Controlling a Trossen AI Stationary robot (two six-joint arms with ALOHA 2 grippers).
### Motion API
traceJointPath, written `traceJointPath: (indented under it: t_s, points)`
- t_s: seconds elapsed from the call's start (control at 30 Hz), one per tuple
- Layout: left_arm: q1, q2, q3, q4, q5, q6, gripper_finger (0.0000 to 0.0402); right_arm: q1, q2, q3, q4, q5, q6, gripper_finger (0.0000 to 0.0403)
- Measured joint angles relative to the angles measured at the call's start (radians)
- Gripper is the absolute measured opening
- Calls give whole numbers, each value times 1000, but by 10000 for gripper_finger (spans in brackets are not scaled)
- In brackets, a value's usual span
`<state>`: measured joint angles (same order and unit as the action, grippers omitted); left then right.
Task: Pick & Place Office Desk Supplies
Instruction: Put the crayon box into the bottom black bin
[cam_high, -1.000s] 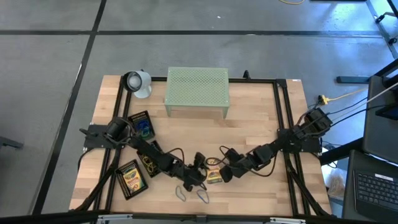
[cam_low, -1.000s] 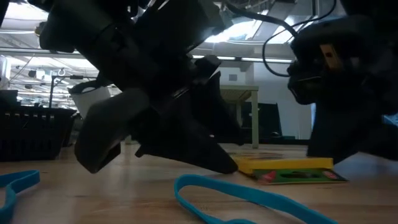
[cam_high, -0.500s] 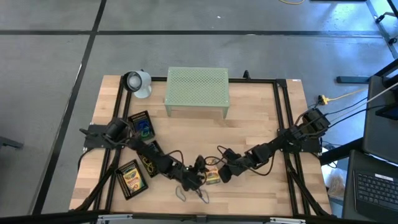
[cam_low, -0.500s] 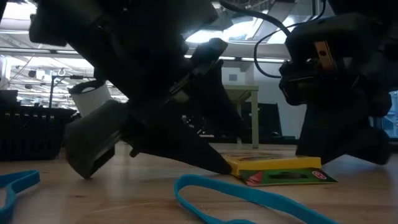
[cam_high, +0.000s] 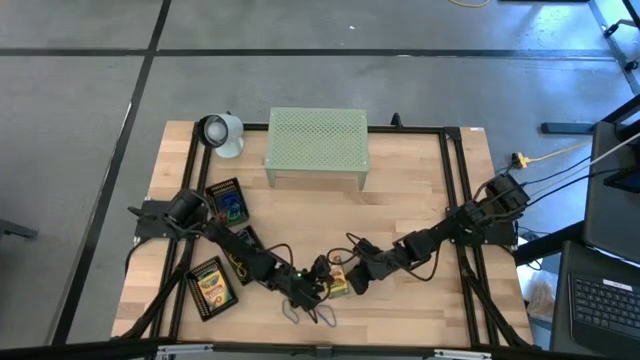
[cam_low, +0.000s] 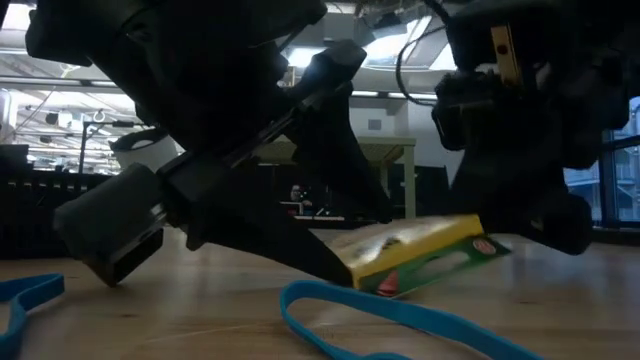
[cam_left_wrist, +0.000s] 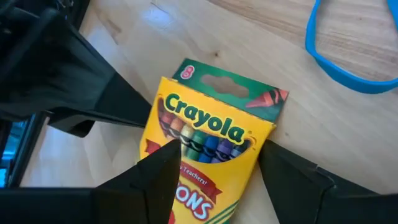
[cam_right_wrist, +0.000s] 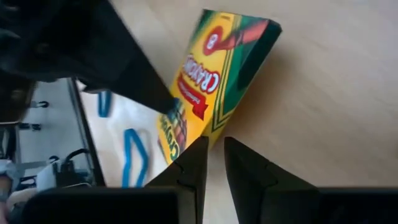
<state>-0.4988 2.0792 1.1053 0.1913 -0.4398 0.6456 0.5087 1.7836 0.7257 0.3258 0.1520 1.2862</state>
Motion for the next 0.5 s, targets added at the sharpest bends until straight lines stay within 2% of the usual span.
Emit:
traceJointPath:
  t_s: [0.37,0.5]
  points:
    - [-25,-8,-2,16,-95,3,210,1,-4,44,32,-43,-72,62]
    - [-43,-11,-1,23,-208,6,210,3,-4,73,50,-60,-115,62]
